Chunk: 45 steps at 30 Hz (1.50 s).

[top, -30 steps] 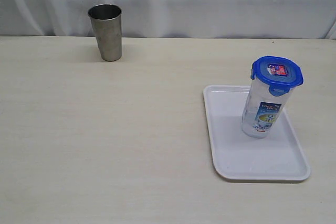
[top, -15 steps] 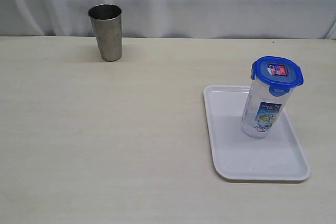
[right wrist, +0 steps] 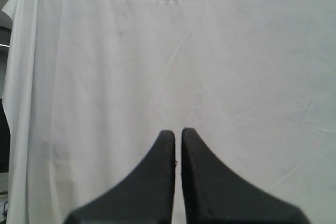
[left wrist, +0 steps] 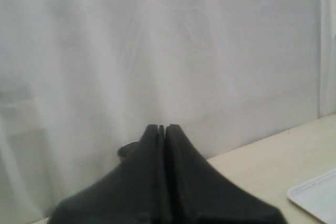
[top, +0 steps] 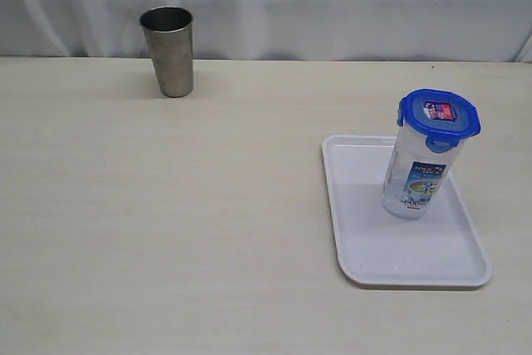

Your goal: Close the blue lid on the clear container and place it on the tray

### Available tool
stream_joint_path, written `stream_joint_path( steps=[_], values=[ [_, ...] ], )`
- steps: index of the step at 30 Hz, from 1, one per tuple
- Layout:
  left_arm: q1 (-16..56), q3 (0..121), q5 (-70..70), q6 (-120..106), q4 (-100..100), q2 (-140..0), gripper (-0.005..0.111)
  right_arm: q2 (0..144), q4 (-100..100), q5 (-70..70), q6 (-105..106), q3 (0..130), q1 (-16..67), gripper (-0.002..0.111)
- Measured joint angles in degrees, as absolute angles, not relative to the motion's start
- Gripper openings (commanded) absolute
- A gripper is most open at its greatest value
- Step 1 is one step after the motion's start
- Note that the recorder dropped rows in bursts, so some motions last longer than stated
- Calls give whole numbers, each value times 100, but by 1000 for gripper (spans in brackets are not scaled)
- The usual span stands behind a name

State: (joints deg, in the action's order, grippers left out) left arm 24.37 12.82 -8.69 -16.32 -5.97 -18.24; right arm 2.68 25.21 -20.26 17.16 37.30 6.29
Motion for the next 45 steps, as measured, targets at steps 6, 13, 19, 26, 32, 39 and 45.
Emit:
stream_joint_path(
  steps=[6,13,19,26,32,39,45],
  values=[
    [1315,505,-882,-1161,-609,-744,0,268,2521,-2026,1716,3730,629,5],
    [301,26,-827,-786,-609,-37,0,268,2521,-2026,1716,3730,629,5],
    [76,22,-333,-765,-448,-19,0,268,2521,-2003,1716,3730,629,5],
    [74,22,593,-765,-91,-19,0,268,2521,-2003,1716,3730,629,5],
    [74,13,1730,-765,0,-19,0,268,2521,-2003,1716,3730,629,5],
    [74,13,1782,-765,0,-19,0,268,2521,-2003,1716,3730,629,5],
    [74,13,1792,-754,0,-19,0,268,2521,-2003,1716,3730,629,5]
  ],
)
